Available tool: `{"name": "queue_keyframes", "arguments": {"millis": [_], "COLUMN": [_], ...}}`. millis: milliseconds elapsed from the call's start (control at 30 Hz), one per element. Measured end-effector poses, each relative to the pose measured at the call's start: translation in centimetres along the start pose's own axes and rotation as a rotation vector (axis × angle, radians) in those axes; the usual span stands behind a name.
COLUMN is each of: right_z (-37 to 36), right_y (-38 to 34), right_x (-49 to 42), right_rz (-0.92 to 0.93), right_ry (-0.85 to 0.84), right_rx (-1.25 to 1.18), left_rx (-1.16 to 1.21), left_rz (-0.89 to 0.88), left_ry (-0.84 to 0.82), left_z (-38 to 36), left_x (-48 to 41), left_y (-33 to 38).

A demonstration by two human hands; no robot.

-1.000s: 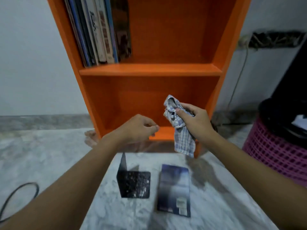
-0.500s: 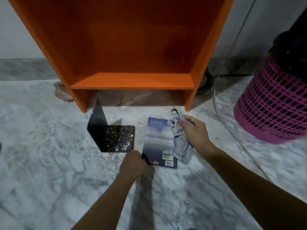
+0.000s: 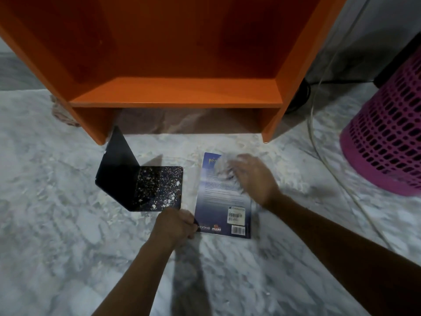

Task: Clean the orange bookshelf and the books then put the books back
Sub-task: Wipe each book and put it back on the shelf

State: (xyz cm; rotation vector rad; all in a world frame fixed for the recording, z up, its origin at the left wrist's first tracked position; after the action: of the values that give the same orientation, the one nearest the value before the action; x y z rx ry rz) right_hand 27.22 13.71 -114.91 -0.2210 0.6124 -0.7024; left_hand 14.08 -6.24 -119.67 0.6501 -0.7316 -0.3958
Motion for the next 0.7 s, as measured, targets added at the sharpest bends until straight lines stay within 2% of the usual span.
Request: {"name": "queue_keyframes", "arguments": {"millis": [67, 133, 233, 333, 367, 400, 567, 633, 700], "right_z": [0.9, 1.6, 1.1, -1.4, -2.0, -2.6, -2.1, -0.6, 0.2], "right_y": [2.8, 2.1, -4.9, -10.4, -10.2, -9.0, 0.4, -0.5, -4.1], "right_x": [-2.7, -3.8, -2.7, 0.8, 0.5, -0.5, -7.0, -6.7, -4.1], "right_rz": [-0.18, -0.185, 0.14, 0.593, 0.616, 0.54, -0.105, -0.134, -0.027], "right_ry": [0.094, 0.175, 0.113, -0.095, -0.119, -0.109, 0.127, 0.186, 0.146], "right_rx": [0.042, 0.055, -0.056, -0.146, -0.132, -0.122, 0.019, 0.009, -0.032], "left_rx": [0.045, 0.079, 0.105, 0.133, 0.131, 0.124, 0.111, 0.122, 0.127], "left_rz": [0.053, 0.089, 0.125, 0.148, 0.147, 0.145, 0.122, 0.151, 0.167], "left_ry": [-0.014, -0.026, -0.049, -0.054, -0.051, -0.046, -0.019, -0.036, -0.042], "left_z": [-0.1, -0.1, -0.3, -0.3, -0.3, -0.2, 0.2, 0.1, 0.2], "left_x": [0.0, 0.1, 0.1, 0.2, 0.3, 0.3, 0.7, 0.9, 1.0], "left_y": [-0.2, -0.3, -0.5, -0.4, -0.3, -0.2, 0.2, 0.2, 0.2]}}
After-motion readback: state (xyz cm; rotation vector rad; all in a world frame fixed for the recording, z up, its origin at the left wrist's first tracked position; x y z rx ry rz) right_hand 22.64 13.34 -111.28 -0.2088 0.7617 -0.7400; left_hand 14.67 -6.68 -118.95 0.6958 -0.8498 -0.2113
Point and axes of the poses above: each hand's wrist, its own x-axis away from the middle knuckle, its own z-axis out of the back of the hand, y = z × x, the point moved 8 cm from there along -x, towards the middle knuckle, and after that the axes turned 15 degrees about y, right-handed, at the moved point
